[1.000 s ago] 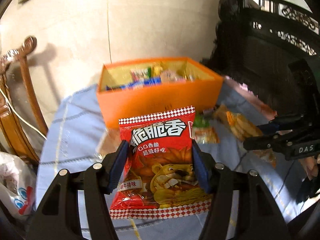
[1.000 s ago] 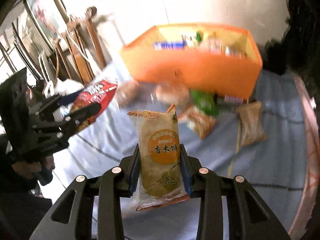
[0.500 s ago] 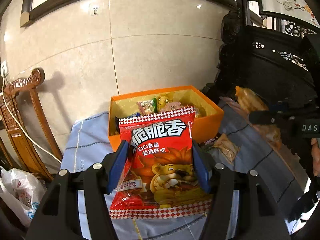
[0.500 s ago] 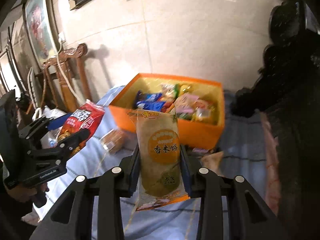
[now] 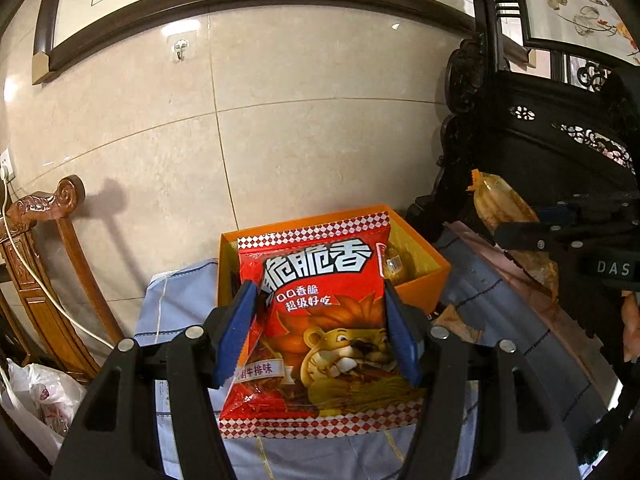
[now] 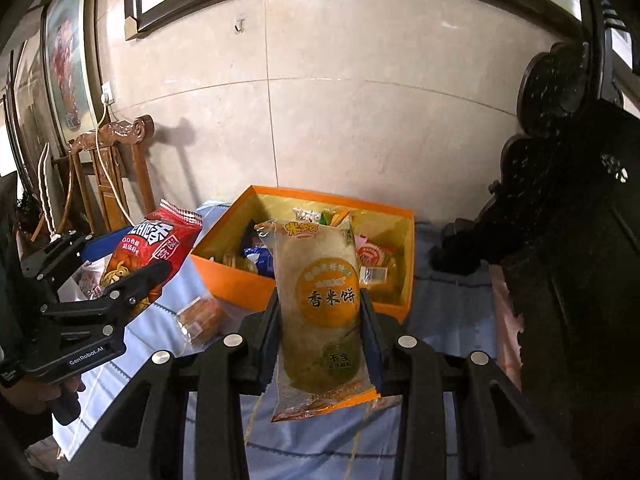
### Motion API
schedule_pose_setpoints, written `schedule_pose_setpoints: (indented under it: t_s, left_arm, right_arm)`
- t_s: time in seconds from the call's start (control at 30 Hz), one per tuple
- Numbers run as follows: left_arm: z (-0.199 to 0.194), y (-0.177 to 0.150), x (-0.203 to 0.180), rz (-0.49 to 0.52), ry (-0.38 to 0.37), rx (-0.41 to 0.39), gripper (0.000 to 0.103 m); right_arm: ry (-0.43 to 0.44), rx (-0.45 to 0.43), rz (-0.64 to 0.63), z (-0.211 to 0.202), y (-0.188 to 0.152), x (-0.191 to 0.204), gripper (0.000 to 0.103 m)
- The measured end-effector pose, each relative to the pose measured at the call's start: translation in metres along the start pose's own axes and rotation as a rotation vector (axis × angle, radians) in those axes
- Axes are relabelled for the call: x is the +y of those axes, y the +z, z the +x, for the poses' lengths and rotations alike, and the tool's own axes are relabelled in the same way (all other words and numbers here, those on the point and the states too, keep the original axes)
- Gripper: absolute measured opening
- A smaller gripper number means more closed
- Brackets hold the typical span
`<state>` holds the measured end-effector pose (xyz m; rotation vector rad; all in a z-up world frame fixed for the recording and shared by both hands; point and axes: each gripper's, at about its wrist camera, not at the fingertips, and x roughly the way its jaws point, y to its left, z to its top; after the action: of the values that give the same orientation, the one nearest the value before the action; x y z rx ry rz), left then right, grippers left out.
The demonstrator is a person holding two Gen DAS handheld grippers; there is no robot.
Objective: Organize snacks
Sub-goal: 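Carry the chip bag and rice cake pack over the orange box, then open both tools to drop the two packs into the box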
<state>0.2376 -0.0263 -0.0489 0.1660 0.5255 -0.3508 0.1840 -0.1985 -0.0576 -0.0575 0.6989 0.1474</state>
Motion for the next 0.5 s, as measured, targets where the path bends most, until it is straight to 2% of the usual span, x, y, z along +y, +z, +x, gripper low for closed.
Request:
schedule_pose_setpoints:
  t_s: [0.5]
  left_arm:
    - [0.042, 0.014, 0.016, -0.027, 0.013, 0.022, 0.06]
  right_arm:
    - [-0.052, -0.005, -0.014, 0.032, 0.022, -0.003, 0.036]
